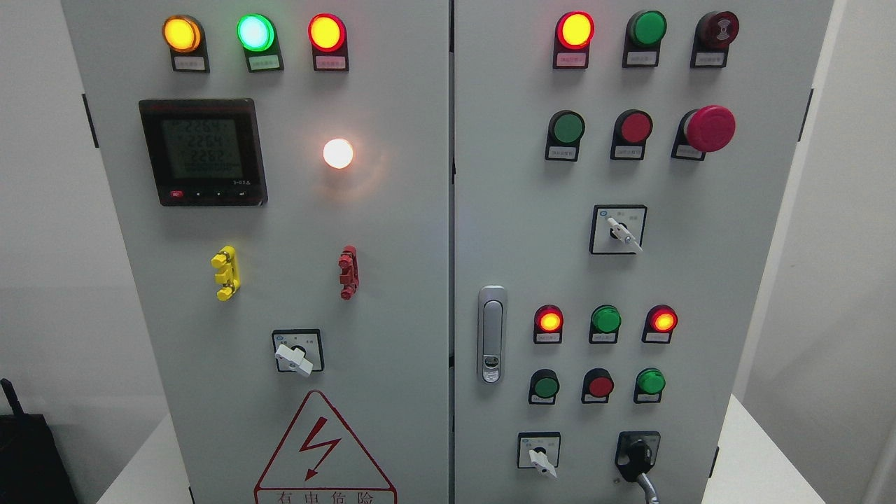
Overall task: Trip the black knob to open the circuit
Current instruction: 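Twist the black rotary knob with the right hand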
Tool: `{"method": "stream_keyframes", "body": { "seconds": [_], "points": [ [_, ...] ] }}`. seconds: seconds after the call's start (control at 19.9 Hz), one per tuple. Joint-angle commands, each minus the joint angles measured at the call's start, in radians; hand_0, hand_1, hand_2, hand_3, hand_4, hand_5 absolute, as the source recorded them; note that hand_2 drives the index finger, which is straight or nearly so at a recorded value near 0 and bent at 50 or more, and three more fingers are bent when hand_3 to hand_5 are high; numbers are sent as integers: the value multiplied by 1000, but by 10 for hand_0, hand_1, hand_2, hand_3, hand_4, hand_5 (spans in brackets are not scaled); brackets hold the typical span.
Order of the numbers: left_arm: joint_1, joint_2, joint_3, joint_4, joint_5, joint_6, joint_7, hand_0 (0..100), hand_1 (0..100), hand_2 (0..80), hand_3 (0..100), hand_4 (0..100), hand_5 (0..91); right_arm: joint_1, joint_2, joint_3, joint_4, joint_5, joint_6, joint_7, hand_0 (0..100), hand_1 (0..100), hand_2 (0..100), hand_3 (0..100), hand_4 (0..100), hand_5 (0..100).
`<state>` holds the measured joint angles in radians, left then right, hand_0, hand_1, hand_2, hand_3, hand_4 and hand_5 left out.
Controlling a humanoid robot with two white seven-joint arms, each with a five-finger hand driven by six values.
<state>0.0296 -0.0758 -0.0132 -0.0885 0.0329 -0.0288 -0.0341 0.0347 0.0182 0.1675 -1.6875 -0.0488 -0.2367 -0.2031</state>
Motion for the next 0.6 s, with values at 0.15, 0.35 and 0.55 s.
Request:
{"method": "stream_keyframes", "body": {
  "seconds": [0.15,0.35,0.55],
  "points": [
    [0,-1,1,1,2,1,0,120,389,0,0,0,0,-21,0,41,-77,6,-26,27,881,943,0,1000,1000,911],
    [0,-1,1,1,2,0,0,120,389,0,0,0,0,-25,2,41,-77,6,-26,27,881,943,0,1000,1000,911],
    [0,-1,1,1,2,1,0,120,389,0,0,0,0,-27,0,43,-84,6,-26,27,881,943,0,1000,1000,911]
  ]
}}
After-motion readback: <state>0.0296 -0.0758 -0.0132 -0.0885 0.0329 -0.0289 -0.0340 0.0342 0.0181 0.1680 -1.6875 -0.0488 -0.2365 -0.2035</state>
